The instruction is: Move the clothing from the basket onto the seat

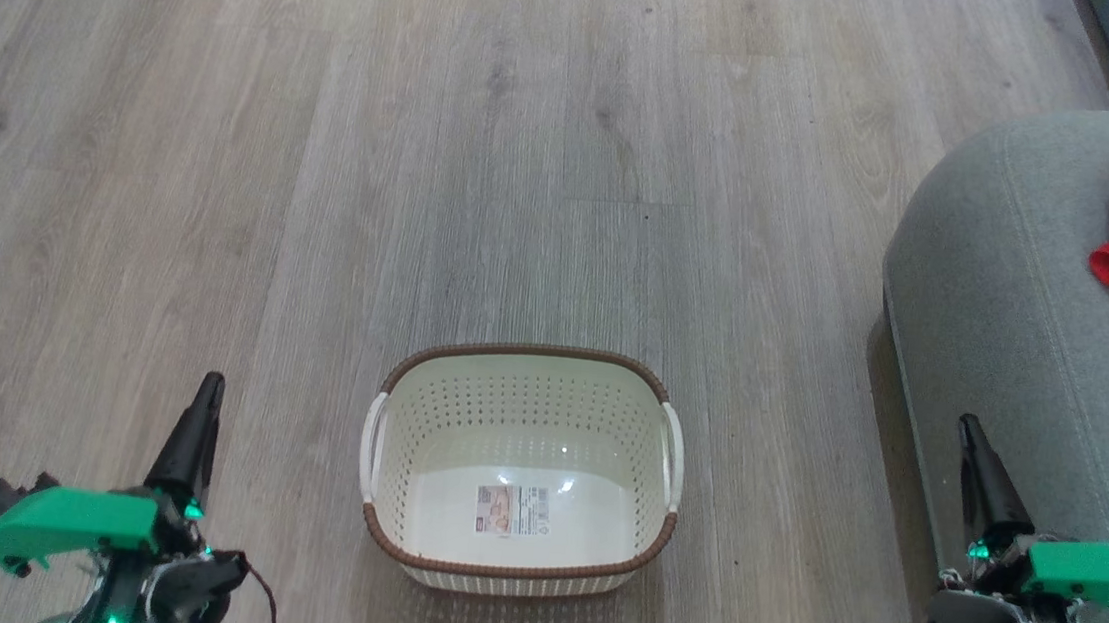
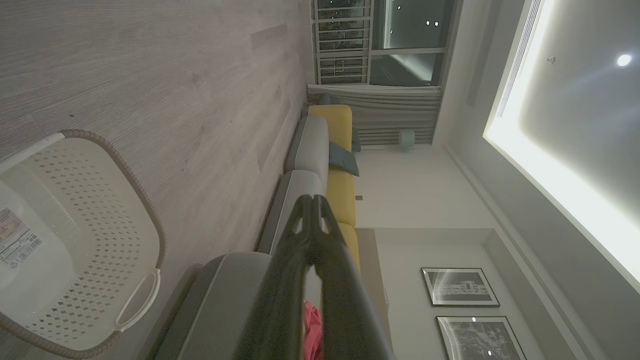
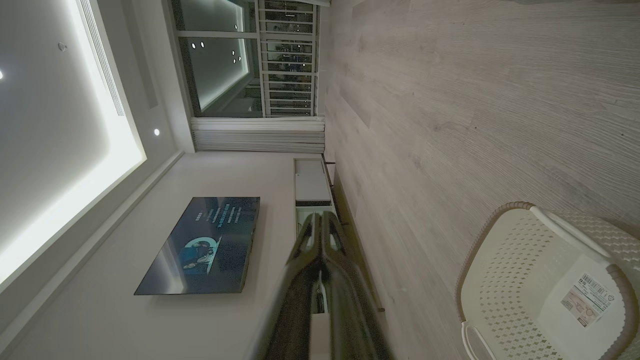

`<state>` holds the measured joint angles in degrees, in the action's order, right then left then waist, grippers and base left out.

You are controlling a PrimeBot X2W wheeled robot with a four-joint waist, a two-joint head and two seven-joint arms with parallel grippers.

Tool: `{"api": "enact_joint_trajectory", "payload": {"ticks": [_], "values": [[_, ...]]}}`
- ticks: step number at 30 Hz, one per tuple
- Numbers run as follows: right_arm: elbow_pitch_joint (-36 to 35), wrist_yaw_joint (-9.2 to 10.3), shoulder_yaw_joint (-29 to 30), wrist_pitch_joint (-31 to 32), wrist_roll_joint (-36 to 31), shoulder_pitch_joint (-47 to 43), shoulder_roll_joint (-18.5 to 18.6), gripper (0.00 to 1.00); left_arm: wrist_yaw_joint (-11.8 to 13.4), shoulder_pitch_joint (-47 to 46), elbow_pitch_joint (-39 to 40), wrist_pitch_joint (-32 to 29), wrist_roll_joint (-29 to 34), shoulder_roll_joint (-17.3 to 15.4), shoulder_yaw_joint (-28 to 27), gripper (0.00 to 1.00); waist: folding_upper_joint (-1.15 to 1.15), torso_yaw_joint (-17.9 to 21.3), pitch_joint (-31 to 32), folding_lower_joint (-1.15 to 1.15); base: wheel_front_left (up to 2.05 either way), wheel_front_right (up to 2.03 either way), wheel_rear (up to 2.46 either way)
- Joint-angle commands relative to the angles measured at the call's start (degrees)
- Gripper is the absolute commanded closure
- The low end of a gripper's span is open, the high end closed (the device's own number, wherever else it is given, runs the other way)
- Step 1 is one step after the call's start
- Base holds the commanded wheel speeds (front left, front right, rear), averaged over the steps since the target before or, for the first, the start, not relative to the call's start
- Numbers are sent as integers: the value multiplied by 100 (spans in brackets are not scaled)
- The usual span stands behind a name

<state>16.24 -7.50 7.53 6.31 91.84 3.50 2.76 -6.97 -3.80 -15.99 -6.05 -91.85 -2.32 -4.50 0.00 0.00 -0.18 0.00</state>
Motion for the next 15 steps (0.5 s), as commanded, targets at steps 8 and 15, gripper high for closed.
{"api": "enact_joint_trajectory", "payload": {"ticks": [8,15], "values": [[-222,1,-101,18,32,268,11,100,-52,-239,194,-44,-32,-55,-202,100,0,0,0,0,0,0,0],[-222,1,-101,18,33,268,11,100,-52,-239,194,-44,-32,-55,-202,100,0,0,0,0,0,0,0]]}}
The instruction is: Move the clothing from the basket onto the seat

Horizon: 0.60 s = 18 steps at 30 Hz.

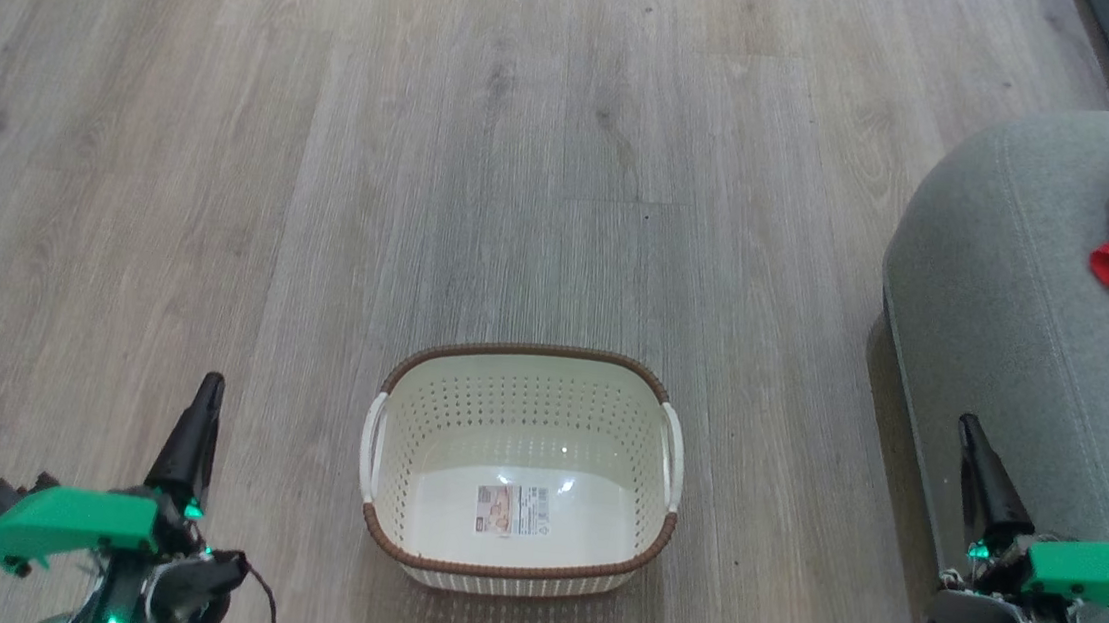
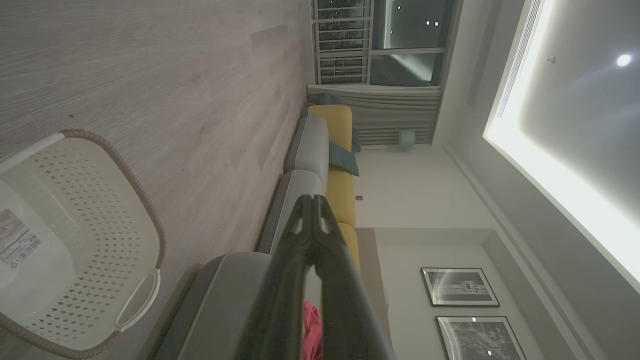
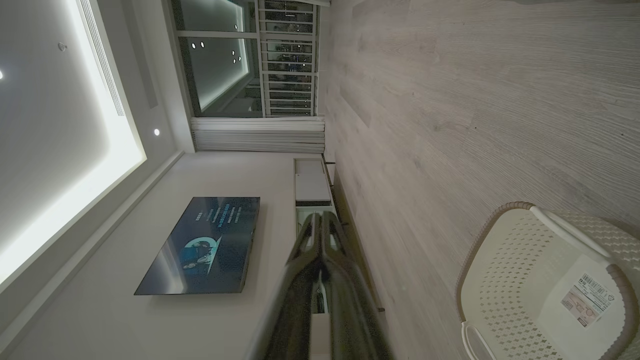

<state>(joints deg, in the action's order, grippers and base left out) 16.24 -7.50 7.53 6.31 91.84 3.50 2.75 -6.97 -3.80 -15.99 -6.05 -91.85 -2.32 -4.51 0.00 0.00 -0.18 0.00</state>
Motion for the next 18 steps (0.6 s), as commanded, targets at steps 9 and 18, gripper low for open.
{"api": "enact_joint_trajectory", "payload": {"ticks": [9,18], "values": [[-222,1,-101,17,33,268,13,100,-52,-239,194,-43,-32,-55,-200,100,0,0,0,0,0,0,0],[-222,1,-101,17,33,268,13,100,-52,-239,194,-43,-32,-55,-200,100,0,0,0,0,0,0,0]]}}
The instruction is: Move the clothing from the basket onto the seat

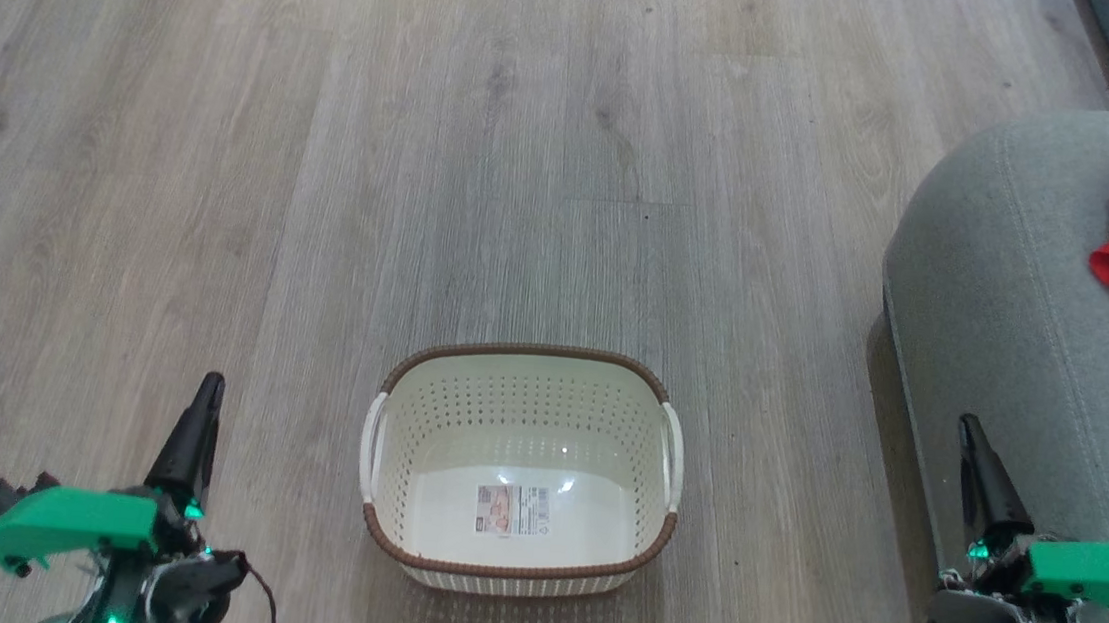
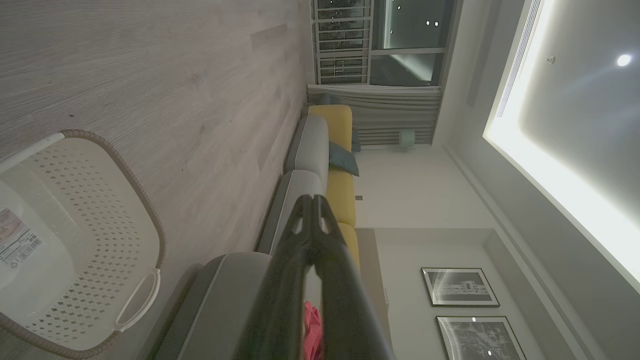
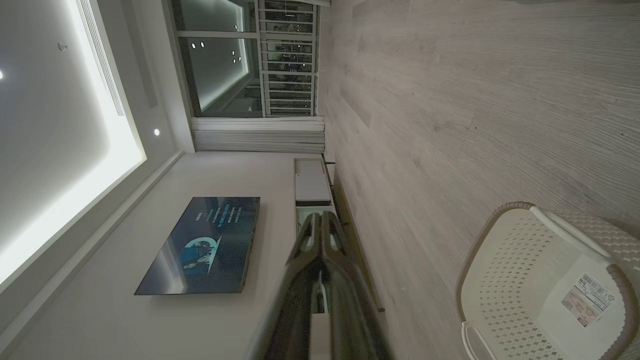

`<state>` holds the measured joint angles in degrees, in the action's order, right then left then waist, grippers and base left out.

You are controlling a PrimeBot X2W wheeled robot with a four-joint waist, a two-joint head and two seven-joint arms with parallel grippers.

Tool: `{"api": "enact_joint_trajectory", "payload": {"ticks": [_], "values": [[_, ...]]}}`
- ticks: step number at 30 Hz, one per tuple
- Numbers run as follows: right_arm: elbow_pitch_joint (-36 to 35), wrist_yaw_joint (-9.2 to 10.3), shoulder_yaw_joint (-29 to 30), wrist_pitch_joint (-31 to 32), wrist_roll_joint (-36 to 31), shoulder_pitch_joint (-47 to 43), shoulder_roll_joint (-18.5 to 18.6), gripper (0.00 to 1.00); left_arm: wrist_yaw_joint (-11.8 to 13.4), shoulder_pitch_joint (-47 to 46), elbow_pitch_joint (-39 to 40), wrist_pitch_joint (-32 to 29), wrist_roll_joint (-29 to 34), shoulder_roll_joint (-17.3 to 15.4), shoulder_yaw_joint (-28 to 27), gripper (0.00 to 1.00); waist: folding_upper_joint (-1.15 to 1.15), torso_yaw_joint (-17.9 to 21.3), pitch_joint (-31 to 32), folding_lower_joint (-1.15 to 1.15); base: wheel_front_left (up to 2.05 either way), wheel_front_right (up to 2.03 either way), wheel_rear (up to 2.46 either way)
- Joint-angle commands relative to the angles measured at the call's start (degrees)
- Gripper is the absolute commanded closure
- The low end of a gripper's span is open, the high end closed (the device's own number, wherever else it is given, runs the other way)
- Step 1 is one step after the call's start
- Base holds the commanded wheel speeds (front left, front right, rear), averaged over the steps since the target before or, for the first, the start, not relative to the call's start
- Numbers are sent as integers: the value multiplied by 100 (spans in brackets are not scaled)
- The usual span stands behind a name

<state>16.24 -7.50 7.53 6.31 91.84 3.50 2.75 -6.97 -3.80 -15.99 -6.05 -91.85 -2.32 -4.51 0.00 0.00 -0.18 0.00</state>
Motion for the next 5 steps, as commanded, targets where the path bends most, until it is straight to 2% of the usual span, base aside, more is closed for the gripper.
{"api": "enact_joint_trajectory", "payload": {"ticks": [1,5], "values": [[-222,1,-101,17,33,268,12,100,-52,-239,194,-43,-32,-55,-200,100,0,0,0,0,0,0,0],[-222,1,-101,17,33,268,12,100,-52,-239,194,-43,-32,-55,-200,100,0,0,0,0,0,0,0]]}}
